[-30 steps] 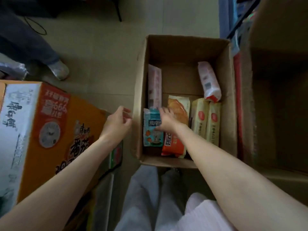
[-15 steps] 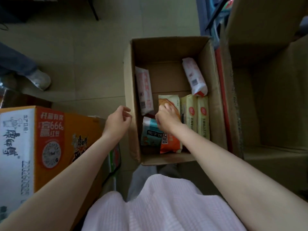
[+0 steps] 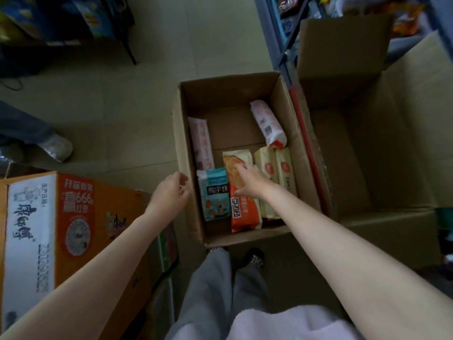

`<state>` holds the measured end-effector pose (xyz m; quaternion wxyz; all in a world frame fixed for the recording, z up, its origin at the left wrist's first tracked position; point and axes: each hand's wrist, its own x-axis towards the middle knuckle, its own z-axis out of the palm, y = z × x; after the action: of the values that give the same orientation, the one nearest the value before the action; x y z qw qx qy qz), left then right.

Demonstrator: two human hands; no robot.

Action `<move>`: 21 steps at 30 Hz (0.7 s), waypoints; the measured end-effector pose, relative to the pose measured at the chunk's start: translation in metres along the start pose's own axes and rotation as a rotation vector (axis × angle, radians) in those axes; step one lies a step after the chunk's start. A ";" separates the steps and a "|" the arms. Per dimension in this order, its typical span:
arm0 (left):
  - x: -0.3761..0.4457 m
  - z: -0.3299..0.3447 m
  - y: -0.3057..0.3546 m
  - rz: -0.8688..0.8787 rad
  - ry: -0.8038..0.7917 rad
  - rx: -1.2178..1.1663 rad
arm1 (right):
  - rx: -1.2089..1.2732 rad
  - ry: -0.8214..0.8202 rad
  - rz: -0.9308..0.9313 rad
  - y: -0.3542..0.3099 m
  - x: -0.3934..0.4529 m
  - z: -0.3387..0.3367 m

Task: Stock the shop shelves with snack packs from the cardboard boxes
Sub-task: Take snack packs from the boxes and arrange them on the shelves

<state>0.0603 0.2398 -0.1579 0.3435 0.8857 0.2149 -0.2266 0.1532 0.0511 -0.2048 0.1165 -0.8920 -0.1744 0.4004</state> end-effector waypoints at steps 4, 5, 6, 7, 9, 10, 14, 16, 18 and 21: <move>0.000 0.010 -0.044 0.032 0.061 0.086 | -0.140 -0.036 -0.070 -0.008 0.054 0.031; 0.002 0.013 -0.050 0.037 0.070 0.080 | -0.159 -0.057 -0.066 -0.010 0.064 0.036; 0.003 0.015 -0.054 0.035 0.080 0.065 | -0.170 -0.076 -0.062 -0.013 0.071 0.040; 0.003 0.016 -0.057 0.026 0.088 0.047 | -0.179 -0.083 -0.060 -0.017 0.074 0.044; 0.002 0.019 -0.058 0.018 0.100 0.009 | -0.219 -0.053 -0.077 -0.022 0.070 0.048; 0.000 0.020 -0.057 0.024 0.101 0.007 | -0.237 -0.033 -0.094 -0.024 0.063 0.050; -0.009 0.017 -0.037 0.061 0.048 0.041 | -0.168 -0.012 -0.126 -0.017 0.020 0.048; -0.011 0.008 -0.016 0.078 0.023 0.003 | -0.071 0.010 -0.103 -0.014 0.000 0.020; -0.010 -0.001 0.018 0.091 -0.009 -0.088 | -0.012 0.027 -0.085 -0.010 -0.021 -0.025; -0.015 -0.015 0.087 0.190 -0.149 -0.261 | 0.000 0.107 -0.088 -0.004 -0.076 -0.112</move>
<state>0.0988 0.1889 -0.0958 0.4903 0.8307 0.1320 -0.2283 0.1902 0.0167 -0.0793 0.1430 -0.9036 -0.2071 0.3467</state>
